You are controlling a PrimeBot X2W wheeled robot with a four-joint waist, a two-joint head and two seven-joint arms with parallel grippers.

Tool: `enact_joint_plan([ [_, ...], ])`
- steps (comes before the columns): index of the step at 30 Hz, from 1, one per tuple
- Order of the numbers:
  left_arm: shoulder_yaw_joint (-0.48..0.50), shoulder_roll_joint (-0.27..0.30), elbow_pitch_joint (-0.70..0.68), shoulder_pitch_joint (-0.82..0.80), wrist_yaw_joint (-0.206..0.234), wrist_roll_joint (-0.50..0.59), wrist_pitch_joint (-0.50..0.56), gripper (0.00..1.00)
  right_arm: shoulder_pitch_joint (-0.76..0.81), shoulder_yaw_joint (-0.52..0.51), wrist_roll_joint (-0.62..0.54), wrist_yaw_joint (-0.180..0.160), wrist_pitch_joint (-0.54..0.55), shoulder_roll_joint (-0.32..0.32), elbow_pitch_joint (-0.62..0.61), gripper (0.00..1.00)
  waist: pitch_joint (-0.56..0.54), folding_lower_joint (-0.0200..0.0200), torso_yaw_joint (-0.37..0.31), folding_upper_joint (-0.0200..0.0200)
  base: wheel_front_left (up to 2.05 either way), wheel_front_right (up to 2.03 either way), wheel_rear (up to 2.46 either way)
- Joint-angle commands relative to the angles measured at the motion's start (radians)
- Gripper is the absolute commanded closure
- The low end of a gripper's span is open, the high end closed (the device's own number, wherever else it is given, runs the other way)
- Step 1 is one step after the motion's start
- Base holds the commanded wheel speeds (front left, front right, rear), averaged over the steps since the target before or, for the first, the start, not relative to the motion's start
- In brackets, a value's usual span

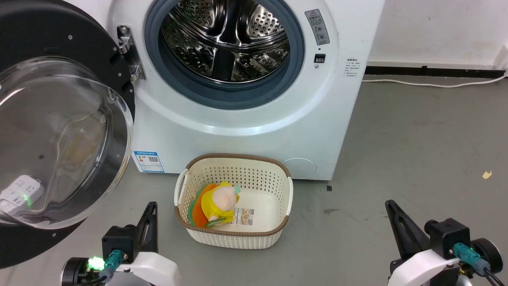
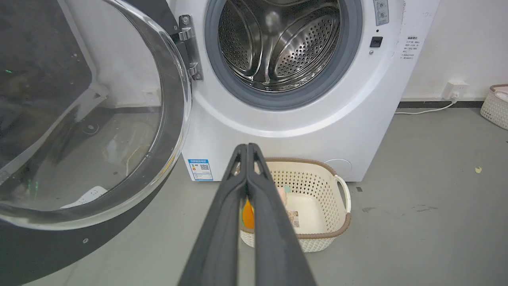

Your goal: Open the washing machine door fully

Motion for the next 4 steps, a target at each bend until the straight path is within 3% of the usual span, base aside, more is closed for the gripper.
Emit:
enact_joint_plan([
  [1, 0.000, 0.000, -0.004, -0.015, -0.004, 0.009, 0.000, 1.00, -0.012, 0.000, -0.008, 0.001, 0.000, 0.005, -0.004, 1.00, 0.000, 0.0000, 0.000, 0.0000, 0.00, 0.00, 0.00],
  [4, 0.000, 0.000, -0.004, -0.015, -0.004, 0.009, 0.000, 1.00, -0.012, 0.000, -0.008, 0.001, 0.000, 0.005, -0.004, 1.00, 0.000, 0.0000, 0.000, 0.0000, 0.00, 0.00, 0.00],
])
